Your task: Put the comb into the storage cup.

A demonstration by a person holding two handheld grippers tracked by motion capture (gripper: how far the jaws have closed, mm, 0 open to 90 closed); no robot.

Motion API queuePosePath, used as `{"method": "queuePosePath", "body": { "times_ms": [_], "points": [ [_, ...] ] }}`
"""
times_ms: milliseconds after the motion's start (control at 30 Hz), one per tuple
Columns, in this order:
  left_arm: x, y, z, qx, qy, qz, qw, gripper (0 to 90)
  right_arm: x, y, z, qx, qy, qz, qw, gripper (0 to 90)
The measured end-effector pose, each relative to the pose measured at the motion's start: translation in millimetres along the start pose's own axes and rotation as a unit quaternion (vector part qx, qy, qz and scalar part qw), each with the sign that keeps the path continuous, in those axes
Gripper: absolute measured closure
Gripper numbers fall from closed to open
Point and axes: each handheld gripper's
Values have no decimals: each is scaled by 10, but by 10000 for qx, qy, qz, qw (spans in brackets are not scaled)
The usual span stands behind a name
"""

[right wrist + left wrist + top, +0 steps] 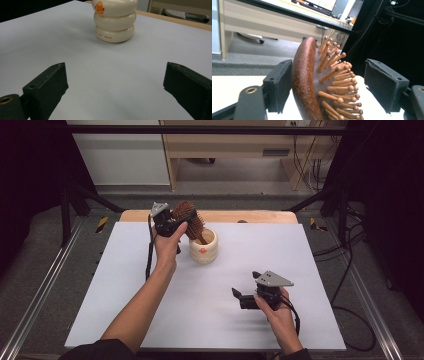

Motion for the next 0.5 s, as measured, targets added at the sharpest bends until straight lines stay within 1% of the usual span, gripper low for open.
{"method": "queuePosePath", "body": {
  "times_ms": [33,67,100,200,267,500],
  "points": [
    [2,-1,-2,-3,6,-27,10000,215,0,0,0,-1,0,1,10000,57],
    [8,0,-5,-83,25,-83,9999,202,0,0,1,1,1,1,10000,57],
    [8,0,-5,-83,25,-83,9999,195,0,0,1,1,1,1,10000,57],
    [22,8,-18,-326,128,-107,9993,176,-3,-1,1,6,3,3,10000,58],
    [25,10,-19,-344,152,-99,9992,169,-3,-1,0,6,1,3,10000,57],
    [43,36,2,-290,243,-50,9993,99,1,0,-4,-4,14,8,10000,57]
  ]
}}
Point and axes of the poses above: each handheld gripper's, and its own axes: x roughly backward along the jaws, y roughly out of its top, z roughly to its left, and after that the axes turned 7 degrees about y, right-handed
